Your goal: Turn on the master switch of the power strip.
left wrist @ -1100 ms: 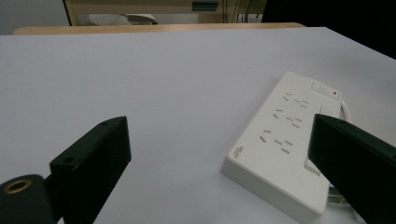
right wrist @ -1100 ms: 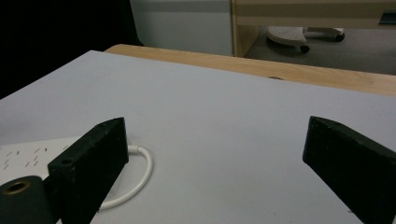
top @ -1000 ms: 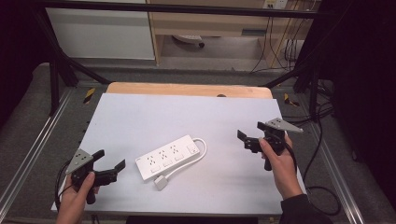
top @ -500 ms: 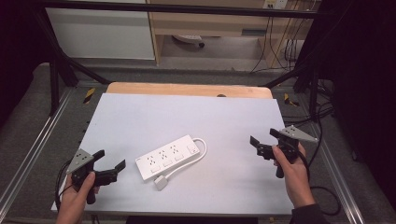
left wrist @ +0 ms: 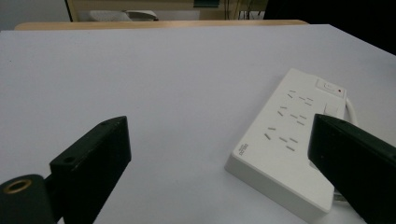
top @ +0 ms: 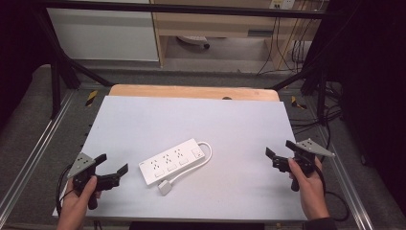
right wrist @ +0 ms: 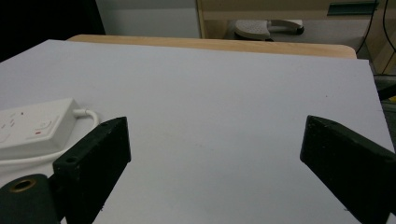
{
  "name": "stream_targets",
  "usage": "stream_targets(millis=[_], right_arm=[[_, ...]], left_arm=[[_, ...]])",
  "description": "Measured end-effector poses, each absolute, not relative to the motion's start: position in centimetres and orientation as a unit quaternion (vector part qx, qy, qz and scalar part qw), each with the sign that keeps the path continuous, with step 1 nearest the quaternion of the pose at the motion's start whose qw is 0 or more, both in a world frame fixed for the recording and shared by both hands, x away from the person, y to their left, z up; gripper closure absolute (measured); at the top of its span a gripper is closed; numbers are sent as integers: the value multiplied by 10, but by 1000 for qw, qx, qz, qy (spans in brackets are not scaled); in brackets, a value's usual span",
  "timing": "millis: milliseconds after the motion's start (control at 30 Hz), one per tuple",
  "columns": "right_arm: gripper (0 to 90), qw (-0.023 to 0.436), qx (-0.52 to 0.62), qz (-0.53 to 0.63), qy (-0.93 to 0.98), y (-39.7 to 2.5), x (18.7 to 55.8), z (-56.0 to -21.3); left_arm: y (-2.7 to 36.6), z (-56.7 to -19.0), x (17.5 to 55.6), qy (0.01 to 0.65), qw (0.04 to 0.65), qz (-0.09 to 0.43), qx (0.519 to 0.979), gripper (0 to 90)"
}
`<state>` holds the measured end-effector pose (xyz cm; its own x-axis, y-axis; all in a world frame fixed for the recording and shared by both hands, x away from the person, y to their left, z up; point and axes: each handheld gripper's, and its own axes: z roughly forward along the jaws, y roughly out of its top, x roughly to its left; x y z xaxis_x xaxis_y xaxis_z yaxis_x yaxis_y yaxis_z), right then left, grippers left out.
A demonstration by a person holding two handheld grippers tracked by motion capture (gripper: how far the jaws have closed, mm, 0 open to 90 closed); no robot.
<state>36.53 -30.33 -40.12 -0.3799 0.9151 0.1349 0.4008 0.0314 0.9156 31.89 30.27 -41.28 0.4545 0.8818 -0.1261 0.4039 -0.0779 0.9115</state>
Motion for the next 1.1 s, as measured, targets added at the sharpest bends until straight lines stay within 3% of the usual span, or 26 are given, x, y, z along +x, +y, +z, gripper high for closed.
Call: stream_targets(millis=[633,1100], right_arm=[[90,250,489,466,694,-306,353,-436],[75,216,498,391,743,-279,374,-459]], left_arm=[[301,-414,320,464,492,238,697,59],[300,-414,321,461,492,238,699,59]])
